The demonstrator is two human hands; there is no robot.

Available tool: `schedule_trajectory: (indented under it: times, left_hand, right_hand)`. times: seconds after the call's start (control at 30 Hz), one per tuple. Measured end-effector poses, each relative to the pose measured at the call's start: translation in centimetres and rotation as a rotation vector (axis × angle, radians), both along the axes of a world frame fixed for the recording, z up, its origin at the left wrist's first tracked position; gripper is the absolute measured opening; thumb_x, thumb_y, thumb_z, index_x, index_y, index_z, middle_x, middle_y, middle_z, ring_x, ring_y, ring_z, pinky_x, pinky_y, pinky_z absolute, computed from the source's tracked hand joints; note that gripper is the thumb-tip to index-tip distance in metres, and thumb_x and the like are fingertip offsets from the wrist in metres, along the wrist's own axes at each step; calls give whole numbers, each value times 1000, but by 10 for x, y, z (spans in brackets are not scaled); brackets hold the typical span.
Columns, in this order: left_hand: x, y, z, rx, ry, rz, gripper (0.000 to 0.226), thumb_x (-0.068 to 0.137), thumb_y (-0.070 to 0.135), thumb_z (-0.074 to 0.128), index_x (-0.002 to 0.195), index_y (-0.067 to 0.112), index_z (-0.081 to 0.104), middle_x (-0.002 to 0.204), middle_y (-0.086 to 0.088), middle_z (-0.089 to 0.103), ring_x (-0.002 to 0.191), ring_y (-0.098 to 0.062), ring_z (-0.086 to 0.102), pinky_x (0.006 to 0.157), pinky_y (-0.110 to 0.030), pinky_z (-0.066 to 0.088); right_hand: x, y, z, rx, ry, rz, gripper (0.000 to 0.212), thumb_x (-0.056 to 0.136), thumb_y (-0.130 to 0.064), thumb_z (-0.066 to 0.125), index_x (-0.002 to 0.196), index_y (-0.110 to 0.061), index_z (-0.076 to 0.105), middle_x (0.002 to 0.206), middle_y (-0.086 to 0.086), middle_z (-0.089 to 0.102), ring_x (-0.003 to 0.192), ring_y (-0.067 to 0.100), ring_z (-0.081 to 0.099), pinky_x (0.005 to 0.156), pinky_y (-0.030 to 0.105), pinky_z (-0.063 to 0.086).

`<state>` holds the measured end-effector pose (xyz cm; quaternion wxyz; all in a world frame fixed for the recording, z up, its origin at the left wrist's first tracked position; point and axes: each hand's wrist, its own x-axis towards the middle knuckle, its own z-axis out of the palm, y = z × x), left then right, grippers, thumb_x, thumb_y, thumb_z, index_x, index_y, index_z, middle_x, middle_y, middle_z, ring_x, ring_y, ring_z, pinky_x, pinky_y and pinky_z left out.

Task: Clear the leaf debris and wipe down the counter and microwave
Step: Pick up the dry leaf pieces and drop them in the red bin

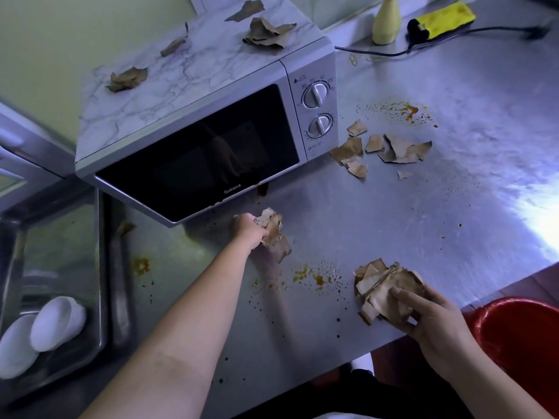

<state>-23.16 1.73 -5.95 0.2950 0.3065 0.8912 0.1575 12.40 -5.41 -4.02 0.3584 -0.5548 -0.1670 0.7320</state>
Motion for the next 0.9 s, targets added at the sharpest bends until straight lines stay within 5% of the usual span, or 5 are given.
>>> schedule_trajectory:
  times: [0.1,0.47,0.6,0.8,0.9]
  left_hand:
    - [9,-7,3,29,20,-68,23,77,4,73,77,14,52,77,1,58,80,-26,60,54,-26,39]
    - [21,-47,14,175,-197,112,31,77,0,68,90,26,57,95,0,64,87,-22,62,73,-32,51]
    - [22,-72,29,266,-348,195,56,81,2,72,134,7,54,120,-11,67,92,-21,63,69,-27,48]
    - [28,-106,64,398,-567,299,21,87,-5,66,104,7,63,105,-17,71,75,-20,66,59,-23,52]
    - [35,-117,78,450,-712,352,25,87,-3,66,107,9,59,107,-14,70,80,-22,65,71,-28,51]
  right_hand:
    - [-1,0,2,4,1,7,17,85,3,67,102,2,68,85,13,73,84,28,69,65,41,62]
    - [-5,-3,8,28,29,29,18,80,3,70,97,-3,71,84,11,73,77,20,71,72,44,62]
    - [-13,-9,12,29,46,66,23,77,1,70,100,-1,69,84,12,72,79,26,70,77,46,61]
    - [-39,-22,29,36,80,122,20,80,3,69,100,-1,69,83,13,74,70,23,72,61,38,61]
    - [-54,-31,46,89,129,180,30,67,-4,74,97,-3,71,85,15,72,71,23,71,61,39,60]
